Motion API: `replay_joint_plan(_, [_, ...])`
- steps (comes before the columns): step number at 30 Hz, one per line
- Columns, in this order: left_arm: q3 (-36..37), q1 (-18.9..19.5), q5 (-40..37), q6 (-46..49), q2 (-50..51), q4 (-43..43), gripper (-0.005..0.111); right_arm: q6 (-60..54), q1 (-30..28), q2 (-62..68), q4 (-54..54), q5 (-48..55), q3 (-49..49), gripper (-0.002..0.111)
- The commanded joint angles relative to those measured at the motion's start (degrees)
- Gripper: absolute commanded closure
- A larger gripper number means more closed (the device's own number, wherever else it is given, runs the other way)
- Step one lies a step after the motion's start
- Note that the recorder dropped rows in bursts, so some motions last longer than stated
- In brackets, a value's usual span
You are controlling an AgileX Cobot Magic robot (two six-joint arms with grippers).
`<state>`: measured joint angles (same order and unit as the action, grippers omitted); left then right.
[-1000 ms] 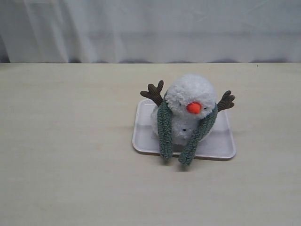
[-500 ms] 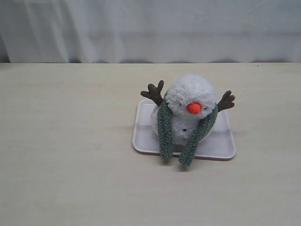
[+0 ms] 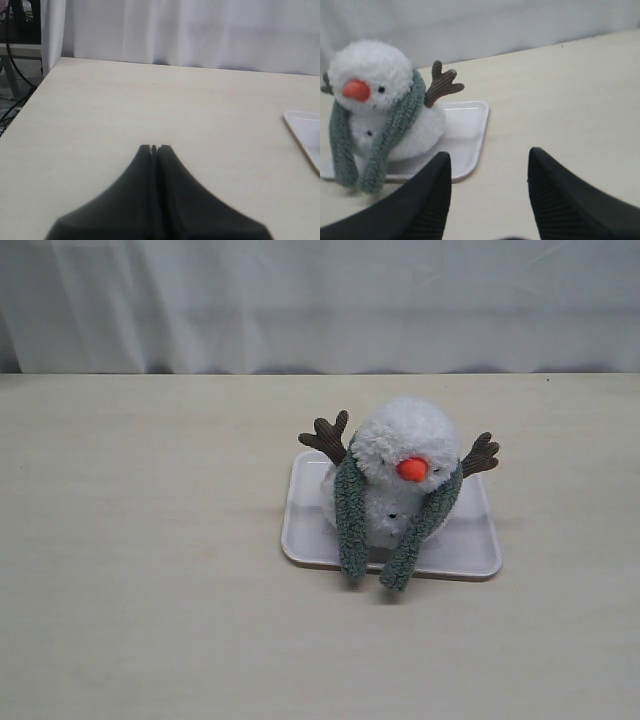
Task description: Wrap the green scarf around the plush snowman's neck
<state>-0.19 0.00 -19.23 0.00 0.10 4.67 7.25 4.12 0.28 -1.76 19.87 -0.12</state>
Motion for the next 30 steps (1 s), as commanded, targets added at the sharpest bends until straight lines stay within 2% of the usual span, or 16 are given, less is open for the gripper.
replay_joint_plan(1, [0.2, -0.1, 0.7, 0.0, -0.1, 0.0, 0.107, -19.1, -0.1, -0.3, -0.6, -0.2, 0.1, 0.062])
replay_joint_plan(11, [0.2, -0.1, 0.7, 0.0, -0.1, 0.0, 0.107, -13.6, -0.1, -0.3, -0.6, -0.2, 0.1, 0.062])
replay_joint_plan(30, [0.2, -0.1, 0.7, 0.0, -0.1, 0.0, 0.107, -13.6, -0.1, -0.3, -0.6, -0.2, 0.1, 0.062])
